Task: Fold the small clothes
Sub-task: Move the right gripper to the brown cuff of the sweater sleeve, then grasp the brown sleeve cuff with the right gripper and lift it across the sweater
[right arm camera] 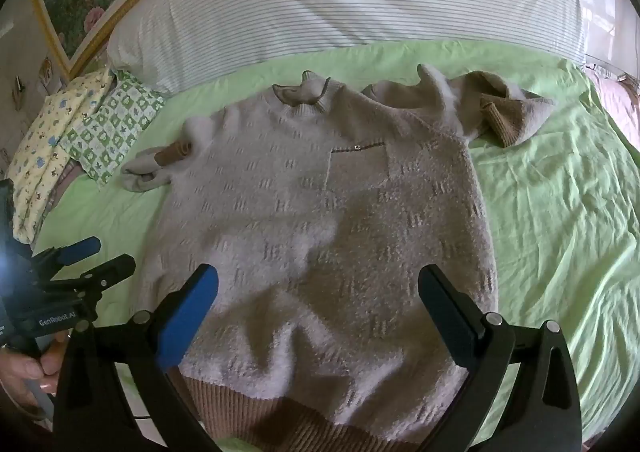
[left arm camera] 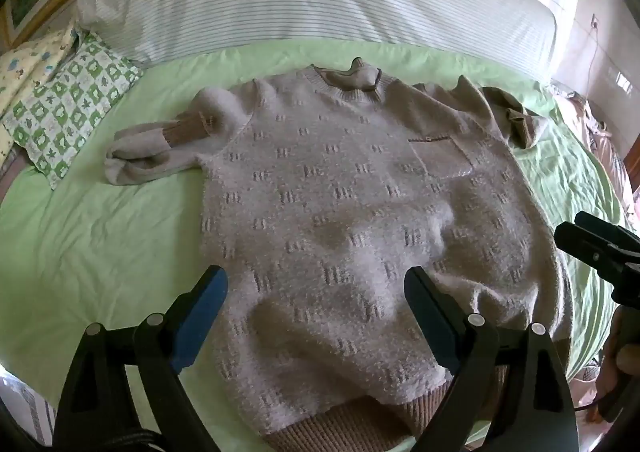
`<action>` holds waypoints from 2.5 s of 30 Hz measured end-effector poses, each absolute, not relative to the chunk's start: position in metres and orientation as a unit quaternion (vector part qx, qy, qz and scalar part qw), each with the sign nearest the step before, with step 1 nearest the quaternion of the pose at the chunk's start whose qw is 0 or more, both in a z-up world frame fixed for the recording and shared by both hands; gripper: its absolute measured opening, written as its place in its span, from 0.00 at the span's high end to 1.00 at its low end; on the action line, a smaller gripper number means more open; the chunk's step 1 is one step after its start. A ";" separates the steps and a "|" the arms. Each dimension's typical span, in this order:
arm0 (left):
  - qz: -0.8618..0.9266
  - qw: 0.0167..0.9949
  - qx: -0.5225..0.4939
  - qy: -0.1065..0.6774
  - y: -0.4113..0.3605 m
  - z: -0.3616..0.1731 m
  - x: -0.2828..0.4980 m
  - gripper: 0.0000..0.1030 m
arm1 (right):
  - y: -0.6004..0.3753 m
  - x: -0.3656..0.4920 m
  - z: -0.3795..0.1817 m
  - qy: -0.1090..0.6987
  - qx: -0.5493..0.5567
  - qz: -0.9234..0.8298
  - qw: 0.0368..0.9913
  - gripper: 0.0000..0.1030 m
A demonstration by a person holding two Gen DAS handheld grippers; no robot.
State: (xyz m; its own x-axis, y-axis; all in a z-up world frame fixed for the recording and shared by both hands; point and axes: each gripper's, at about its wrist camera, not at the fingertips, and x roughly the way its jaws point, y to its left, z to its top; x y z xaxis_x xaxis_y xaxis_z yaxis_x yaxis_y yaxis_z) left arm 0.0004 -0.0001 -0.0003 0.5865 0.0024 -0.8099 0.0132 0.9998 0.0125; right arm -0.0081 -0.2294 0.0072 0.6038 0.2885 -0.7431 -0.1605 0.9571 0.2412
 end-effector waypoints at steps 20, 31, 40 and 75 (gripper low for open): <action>-0.004 0.876 -0.011 0.482 -0.001 -0.019 0.036 0.12 | -0.267 0.027 -0.001 0.412 0.077 0.084 0.904 0.03; 0.005 0.869 -0.037 0.493 0.003 -0.028 0.129 0.12 | -0.339 0.111 -0.003 0.400 0.092 0.004 0.912 0.10; 0.014 0.855 -0.052 0.515 -0.004 -0.056 0.214 0.12 | -0.368 0.190 -0.034 0.424 0.053 -0.023 0.904 0.35; -0.006 0.791 -0.248 0.560 0.044 -0.106 0.217 0.12 | -0.220 0.212 0.027 0.401 0.238 0.248 0.849 0.35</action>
State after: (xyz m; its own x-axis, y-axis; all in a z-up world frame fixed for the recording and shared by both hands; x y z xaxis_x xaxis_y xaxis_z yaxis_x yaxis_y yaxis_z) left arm 0.2168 0.0440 -0.1061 0.3725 -0.2862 -0.8828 -0.2685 0.8774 -0.3977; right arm 0.2116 -0.2197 0.0273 0.5564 0.6116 -0.5625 -0.2299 0.7638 0.6031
